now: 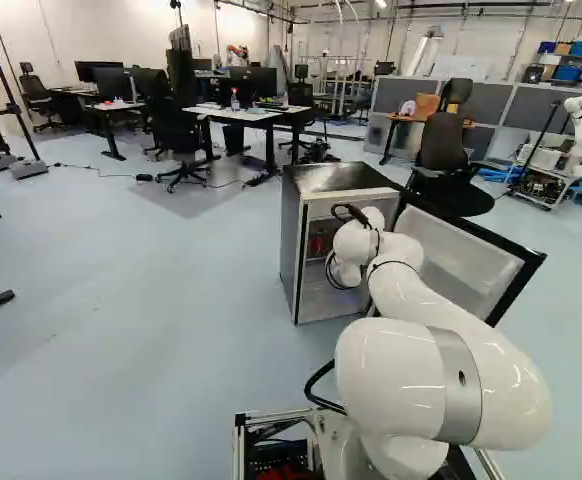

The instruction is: Grab a drink from the fridge

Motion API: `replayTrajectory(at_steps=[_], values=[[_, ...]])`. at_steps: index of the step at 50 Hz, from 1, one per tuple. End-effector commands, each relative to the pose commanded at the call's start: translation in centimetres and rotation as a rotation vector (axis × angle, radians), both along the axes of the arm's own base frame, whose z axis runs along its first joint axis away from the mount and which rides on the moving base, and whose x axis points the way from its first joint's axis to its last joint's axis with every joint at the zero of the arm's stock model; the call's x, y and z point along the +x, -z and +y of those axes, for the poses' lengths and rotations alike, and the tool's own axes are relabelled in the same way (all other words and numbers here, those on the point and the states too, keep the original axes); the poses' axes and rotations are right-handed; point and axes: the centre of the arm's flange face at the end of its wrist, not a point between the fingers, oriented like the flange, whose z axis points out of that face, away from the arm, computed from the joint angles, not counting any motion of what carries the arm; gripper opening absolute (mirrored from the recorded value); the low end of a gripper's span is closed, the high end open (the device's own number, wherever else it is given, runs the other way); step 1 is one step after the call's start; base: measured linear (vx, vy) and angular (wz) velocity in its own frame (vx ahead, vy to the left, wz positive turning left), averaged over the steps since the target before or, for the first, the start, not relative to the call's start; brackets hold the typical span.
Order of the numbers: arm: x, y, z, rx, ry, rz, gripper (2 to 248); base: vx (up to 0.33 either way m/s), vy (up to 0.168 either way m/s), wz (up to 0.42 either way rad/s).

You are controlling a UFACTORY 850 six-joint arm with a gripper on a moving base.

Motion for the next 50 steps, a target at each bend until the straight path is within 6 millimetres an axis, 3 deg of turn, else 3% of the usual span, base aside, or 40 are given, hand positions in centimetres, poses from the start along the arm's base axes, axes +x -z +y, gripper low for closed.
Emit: replayTrajectory(at_steps=[1,2,33,50], values=[[0.0,0.0,0.0,0.000,0.000,0.000,134,0.000,0.000,0.000],[0.0,0.0,0.0,0.000,0.000,0.000,100,0.000,0.000,0.000],[-0.7,-0.5,0.1,0.009,0.002,0.028,99,0.000,0.000,0.000],[-2.9,-3.1,0.3,0.034,0.009,0.101,99,0.000,0.000,0.000]])
